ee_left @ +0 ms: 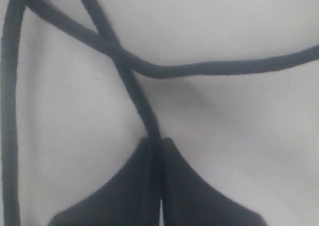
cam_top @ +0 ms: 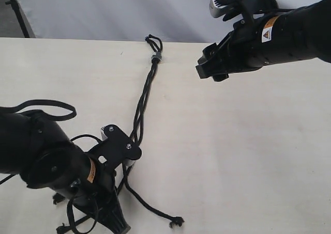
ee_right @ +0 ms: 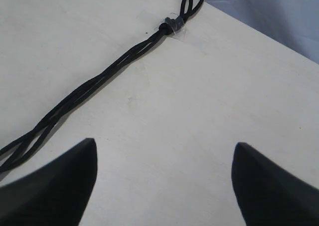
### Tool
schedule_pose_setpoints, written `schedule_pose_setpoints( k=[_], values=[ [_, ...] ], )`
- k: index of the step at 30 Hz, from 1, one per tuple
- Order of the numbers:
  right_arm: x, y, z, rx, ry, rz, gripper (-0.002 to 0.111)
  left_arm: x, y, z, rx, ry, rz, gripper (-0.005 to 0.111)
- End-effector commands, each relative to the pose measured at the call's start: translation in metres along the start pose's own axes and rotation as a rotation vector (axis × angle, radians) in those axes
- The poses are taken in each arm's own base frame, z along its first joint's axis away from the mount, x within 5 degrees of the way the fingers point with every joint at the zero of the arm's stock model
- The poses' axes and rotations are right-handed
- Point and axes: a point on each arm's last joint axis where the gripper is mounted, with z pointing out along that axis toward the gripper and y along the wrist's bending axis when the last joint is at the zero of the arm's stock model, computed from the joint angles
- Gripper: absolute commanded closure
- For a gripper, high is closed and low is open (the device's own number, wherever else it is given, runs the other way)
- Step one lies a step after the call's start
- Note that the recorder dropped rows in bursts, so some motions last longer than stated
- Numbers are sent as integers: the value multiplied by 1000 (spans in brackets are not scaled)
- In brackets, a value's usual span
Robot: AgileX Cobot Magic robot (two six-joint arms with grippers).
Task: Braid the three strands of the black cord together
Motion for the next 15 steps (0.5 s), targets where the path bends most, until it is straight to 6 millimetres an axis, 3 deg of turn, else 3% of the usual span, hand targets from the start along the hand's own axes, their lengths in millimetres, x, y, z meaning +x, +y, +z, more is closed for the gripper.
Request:
schedule_pose_setpoints(
  k=[1, 6, 13, 15],
  values=[
    [0, -2, -2, 5, -12, 2, 37, -13, 1, -8, -22, 68, 48, 106],
    [0, -2, -2, 6, -12, -1, 37, -39, 13, -25, -149, 85, 224, 107],
    [0, -2, -2, 6, -10, -1, 37, -46, 21, -23, -242, 38, 389, 107],
    [1, -2, -2, 5, -1, -1, 37, -50, 21, -12, -248, 10, 447, 107]
  ],
)
